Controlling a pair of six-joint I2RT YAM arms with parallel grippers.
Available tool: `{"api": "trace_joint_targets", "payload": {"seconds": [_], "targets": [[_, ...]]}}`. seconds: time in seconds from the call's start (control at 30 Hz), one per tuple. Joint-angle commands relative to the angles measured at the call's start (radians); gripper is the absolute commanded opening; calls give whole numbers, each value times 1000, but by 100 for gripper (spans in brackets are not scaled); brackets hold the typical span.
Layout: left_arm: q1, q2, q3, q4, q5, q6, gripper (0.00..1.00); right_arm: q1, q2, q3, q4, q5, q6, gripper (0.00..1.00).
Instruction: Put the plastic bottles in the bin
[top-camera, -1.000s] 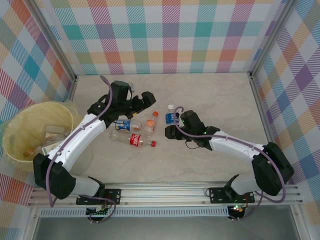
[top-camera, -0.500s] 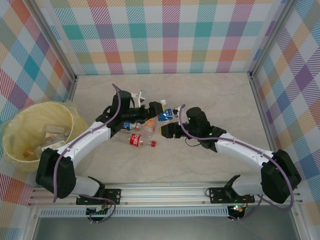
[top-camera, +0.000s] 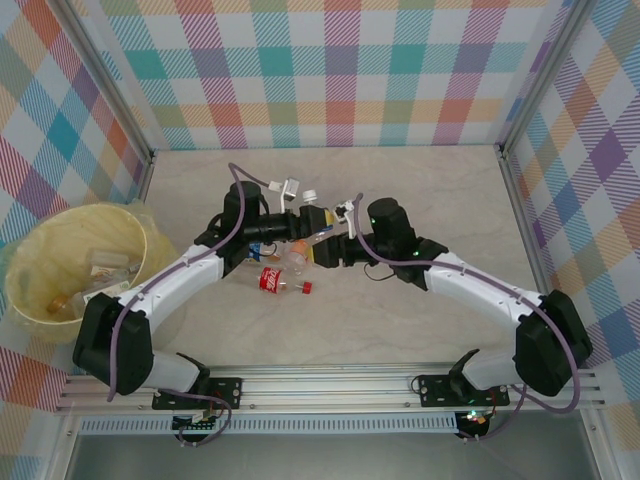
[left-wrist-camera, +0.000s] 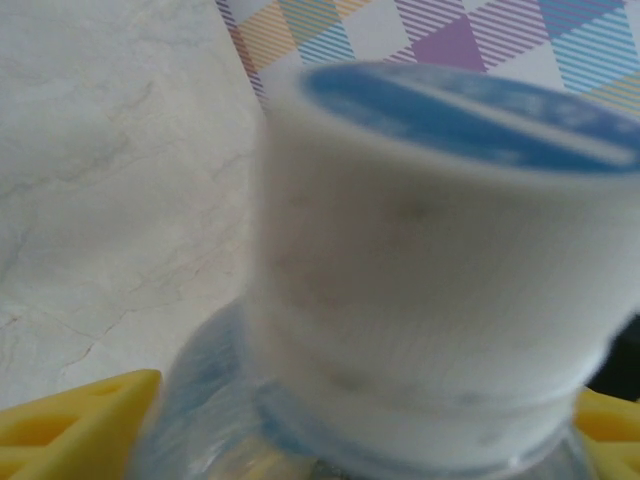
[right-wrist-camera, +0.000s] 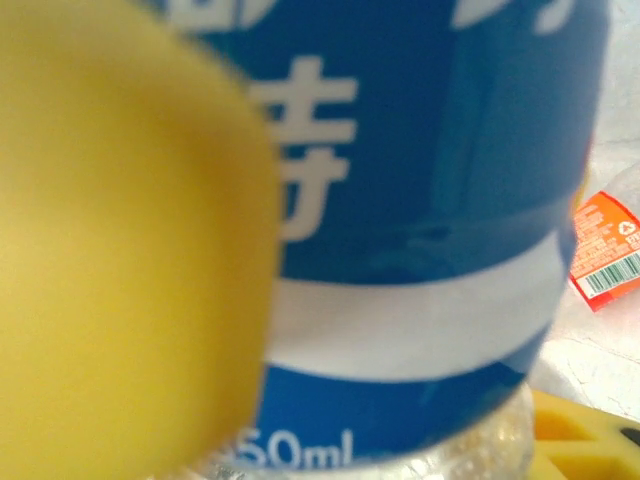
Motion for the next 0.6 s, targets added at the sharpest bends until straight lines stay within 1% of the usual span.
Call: {"api": "trace_joint_targets", "payload": {"seconds": [0.0,0.07,0.1,0.13,0.2,0.3,0.37,0.43,0.57], "targets": [[-19,20,20,-17,14,22,68,-1,8,65,24,-66,-35,59],[-19,15,32,-43,-7,25,63,-1,15,68,12,-66,-34,61],[-19,12,37,-62,-36,27,59,-2,16,67,8,-59,-31,63],[-19,7,41,-79,-67,29,58,-2,16,64,5,-49,-29,65],[-19,1,49,-113,-133,26,57,-4,15,62,-4,-32,-25,69],[-19,2,58,-134,-190,17,54,-8,10,63,-31,-5,-28,77],[-17,1,67,-153,-226,15,52,-11,4,65,-56,13,-39,86],[-15,-2,82,-180,-268,16,51,-12,-10,61,-87,37,-58,93],[-5,-19,111,-252,-366,15,51,-14,-45,58,-141,74,-105,100]]}}
